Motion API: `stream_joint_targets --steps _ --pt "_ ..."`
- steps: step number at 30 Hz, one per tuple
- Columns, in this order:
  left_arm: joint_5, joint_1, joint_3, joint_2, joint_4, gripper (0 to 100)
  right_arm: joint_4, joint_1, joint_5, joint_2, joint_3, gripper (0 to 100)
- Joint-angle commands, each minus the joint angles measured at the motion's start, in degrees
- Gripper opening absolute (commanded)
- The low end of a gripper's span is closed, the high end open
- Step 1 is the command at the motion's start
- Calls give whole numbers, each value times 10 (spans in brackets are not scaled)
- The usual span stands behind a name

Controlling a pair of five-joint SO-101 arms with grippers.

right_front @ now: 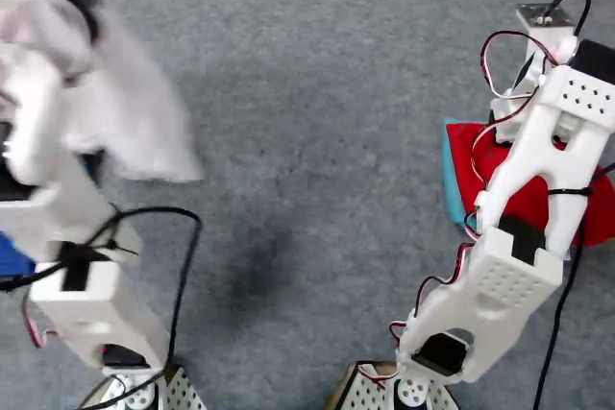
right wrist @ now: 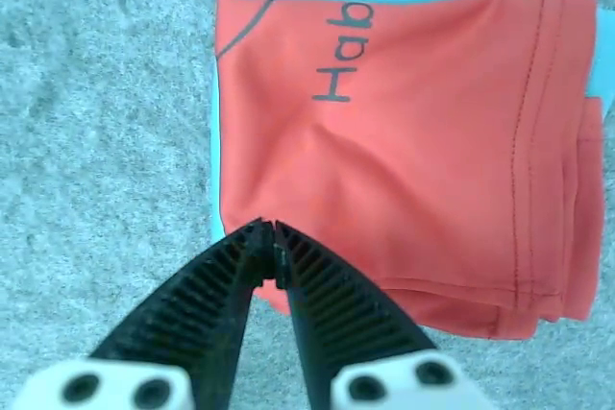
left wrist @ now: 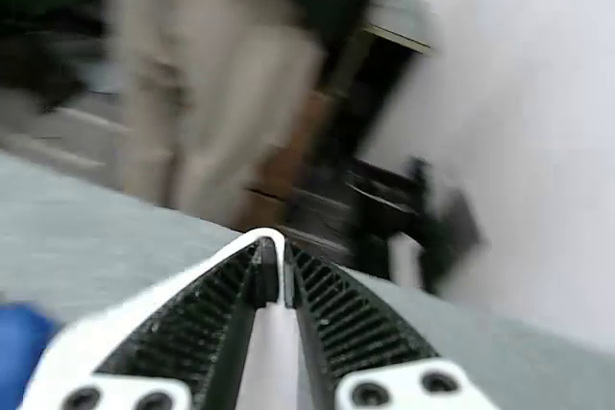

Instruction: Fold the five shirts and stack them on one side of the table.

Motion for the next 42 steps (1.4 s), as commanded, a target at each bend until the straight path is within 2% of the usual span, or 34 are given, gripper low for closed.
stream_joint_targets --steps 1,4,9,13,17,22,26,30,35,39,42 --pt "2 108 -11 -22 3 20 8 -5 -2 -42 -28 5" --pt "-8 165 30 -7 3 21 8 -5 -2 -43 -28 7" --pt "-62 166 198 65 4 21 8 -8 -2 -43 -29 9" --pt "-69 176 323 111 4 47 10 -27 -2 -44 -28 20" --pt "-65 156 437 123 4 221 11 -78 -2 -70 -22 143" --pt "-71 104 505 67 4 233 11 -191 49 -135 29 282" --pt "-90 41 540 -22 4 231 7 -318 55 -152 122 289" --pt "-91 -56 624 -133 4 231 -43 -422 55 -115 194 289" --pt "-93 -196 758 -230 4 231 -76 -478 45 -41 210 289" --pt "-142 -309 882 -277 3 231 -77 -509 43 4 211 289" --pt "-178 -387 974 -306 -32 231 -94 -516 43 41 210 288"
